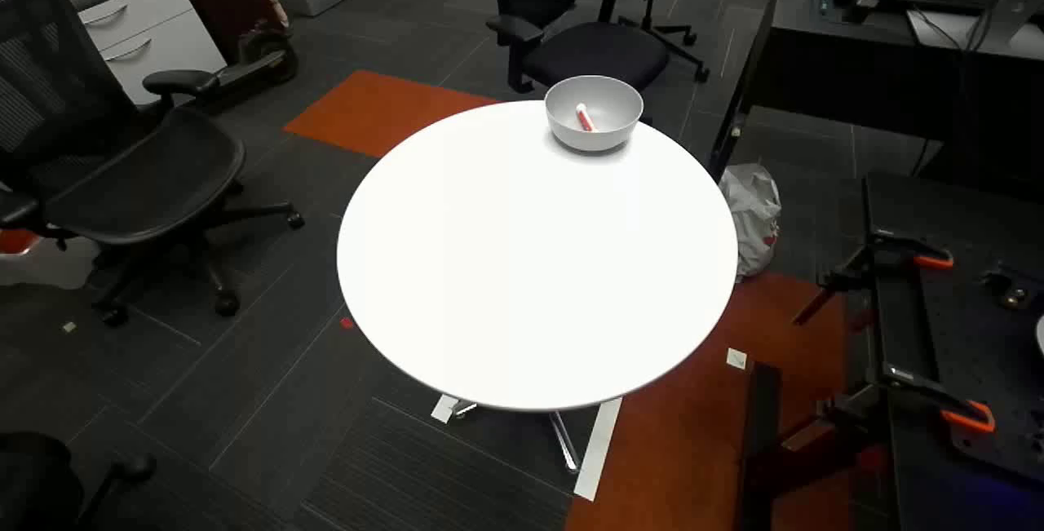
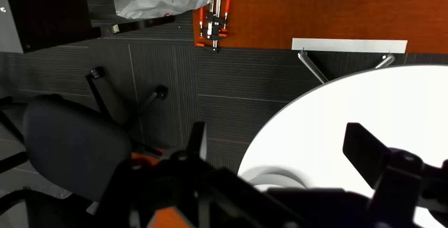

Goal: Put the marker on the table

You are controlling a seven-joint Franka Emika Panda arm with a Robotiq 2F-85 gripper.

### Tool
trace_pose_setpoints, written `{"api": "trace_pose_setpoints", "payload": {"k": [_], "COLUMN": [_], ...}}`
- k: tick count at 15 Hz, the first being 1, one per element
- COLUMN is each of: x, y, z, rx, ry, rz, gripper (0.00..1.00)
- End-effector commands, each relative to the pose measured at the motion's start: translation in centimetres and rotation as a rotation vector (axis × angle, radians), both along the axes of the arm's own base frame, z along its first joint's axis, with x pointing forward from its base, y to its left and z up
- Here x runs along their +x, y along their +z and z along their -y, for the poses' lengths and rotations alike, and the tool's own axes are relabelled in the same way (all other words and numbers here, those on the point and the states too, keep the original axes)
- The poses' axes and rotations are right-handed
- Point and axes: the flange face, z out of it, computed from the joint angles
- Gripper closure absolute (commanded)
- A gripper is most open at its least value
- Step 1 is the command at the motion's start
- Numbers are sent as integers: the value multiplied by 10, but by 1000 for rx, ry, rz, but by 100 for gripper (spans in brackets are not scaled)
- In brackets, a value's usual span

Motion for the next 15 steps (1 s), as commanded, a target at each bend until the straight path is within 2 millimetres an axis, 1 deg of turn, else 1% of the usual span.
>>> {"api": "trace_pose_setpoints", "payload": {"k": [1, 6, 10, 13, 15], "x": [0, 0, 28, 56, 76], "y": [1, 0, 9, 15, 16], "z": [0, 0, 5, 11, 10], "rx": [0, 0, -1, 35, 59], "ry": [0, 0, -27, -87, -107], "rz": [-1, -1, 51, 118, 160], "gripper": [0, 0, 0, 0, 0]}}
